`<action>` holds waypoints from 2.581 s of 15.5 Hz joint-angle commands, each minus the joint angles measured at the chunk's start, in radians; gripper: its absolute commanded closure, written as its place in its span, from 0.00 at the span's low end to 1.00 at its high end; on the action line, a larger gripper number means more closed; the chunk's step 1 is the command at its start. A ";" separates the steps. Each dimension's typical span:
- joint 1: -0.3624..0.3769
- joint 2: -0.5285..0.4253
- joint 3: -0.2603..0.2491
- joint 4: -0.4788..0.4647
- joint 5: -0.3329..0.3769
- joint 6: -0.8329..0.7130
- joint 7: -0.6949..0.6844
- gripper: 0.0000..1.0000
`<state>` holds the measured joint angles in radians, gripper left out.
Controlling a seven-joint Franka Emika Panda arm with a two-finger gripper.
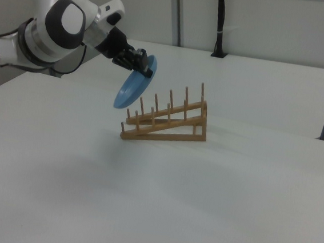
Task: Place plate in plate rack
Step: 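Lift the plate upright and carry it over the wooden rack pegs, then lower the plate between the pegs and open the gripper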
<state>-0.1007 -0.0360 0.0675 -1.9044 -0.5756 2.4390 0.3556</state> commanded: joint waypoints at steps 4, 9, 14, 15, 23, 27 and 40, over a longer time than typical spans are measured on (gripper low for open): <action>0.074 0.037 0.006 0.004 -0.632 0.043 0.720 1.00; 0.174 0.139 0.006 0.016 -0.967 -0.073 1.124 1.00; 0.213 0.214 0.006 0.024 -1.083 -0.170 1.278 1.00; 0.217 0.217 0.006 0.024 -1.093 -0.179 1.289 1.00; 0.260 0.286 0.006 0.021 -1.238 -0.328 1.493 1.00; 0.271 0.323 0.012 0.021 -1.247 -0.333 1.493 1.00; 0.283 0.372 0.014 0.024 -1.251 -0.402 1.502 0.00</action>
<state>0.1716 0.3284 0.0829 -1.8956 -1.8040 2.0850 1.8315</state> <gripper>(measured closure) 0.590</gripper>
